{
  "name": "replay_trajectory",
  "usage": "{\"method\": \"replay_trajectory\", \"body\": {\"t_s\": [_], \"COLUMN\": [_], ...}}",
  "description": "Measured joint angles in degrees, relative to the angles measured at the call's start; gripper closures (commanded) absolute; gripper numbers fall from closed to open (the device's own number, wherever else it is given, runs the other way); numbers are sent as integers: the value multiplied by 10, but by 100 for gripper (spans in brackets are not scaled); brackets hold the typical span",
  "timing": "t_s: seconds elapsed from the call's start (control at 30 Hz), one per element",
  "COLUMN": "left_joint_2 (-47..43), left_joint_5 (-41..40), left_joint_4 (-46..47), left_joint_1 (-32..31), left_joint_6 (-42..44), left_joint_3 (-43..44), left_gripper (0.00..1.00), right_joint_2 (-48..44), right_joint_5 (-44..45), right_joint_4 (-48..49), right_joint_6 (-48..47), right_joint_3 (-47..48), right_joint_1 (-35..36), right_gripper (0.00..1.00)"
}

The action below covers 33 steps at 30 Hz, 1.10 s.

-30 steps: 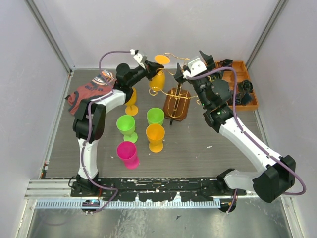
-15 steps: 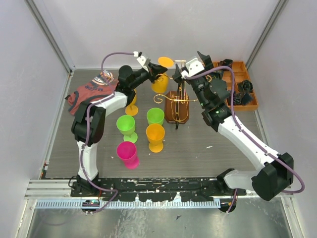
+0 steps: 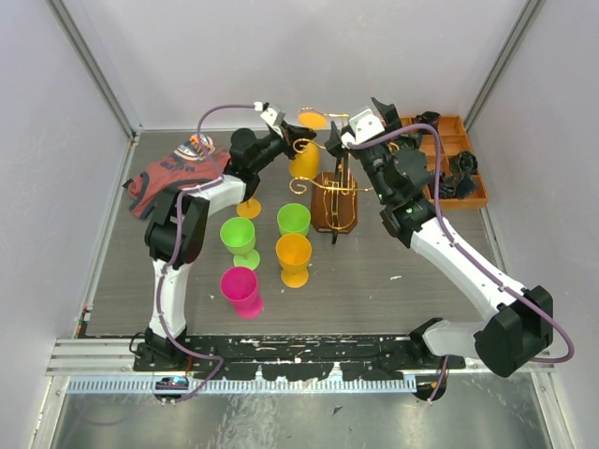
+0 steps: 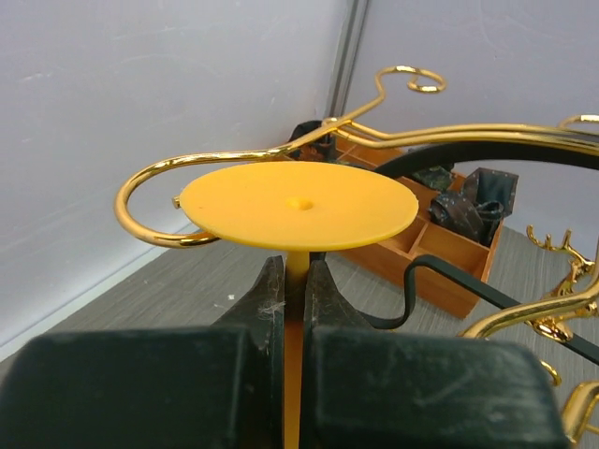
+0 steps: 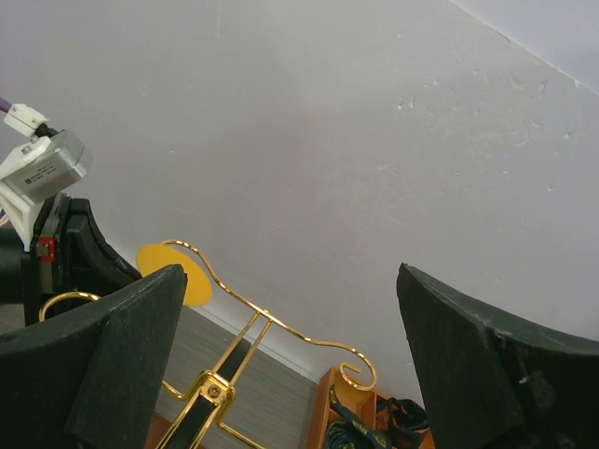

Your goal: Place the wine glass upside down on the wine glass rack

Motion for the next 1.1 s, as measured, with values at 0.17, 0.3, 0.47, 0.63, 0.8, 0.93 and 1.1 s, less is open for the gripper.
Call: {"method": "replay_trajectory", "body": {"t_s": [0.17,0.3,0.47,0.63,0.8,0.93,1.1], "left_joint_2": [17,41,73,86,86,80,50], "left_joint_5": [-11,-19,-29,-56,-86,-97,-108], "left_joint_4": [10,18,19,16,11,17,24], "left_joint_1": [1,2,3,7,11,13,15], "left_joint_6": [-12,-18,-21,-20,-13,-6,8], "left_joint_3": [26,58,98,112,111,90,47], "left_gripper": [100,100,100,99,99,99,99], "right_joint_2": [10,18,20,23,32,35,35], "right_joint_5": [0,0,0,-1,-5,-7,-7], "right_joint_4": [0,0,0,1,4,4,5], "right_joint_6": [0,0,0,0,3,5,11], "right_joint_3": [0,0,0,0,0,0,0], "right_joint_1": [-2,-4,-8,-11,-12,-15,-15], "right_gripper": [0,0,0,0,0,0,0]}}
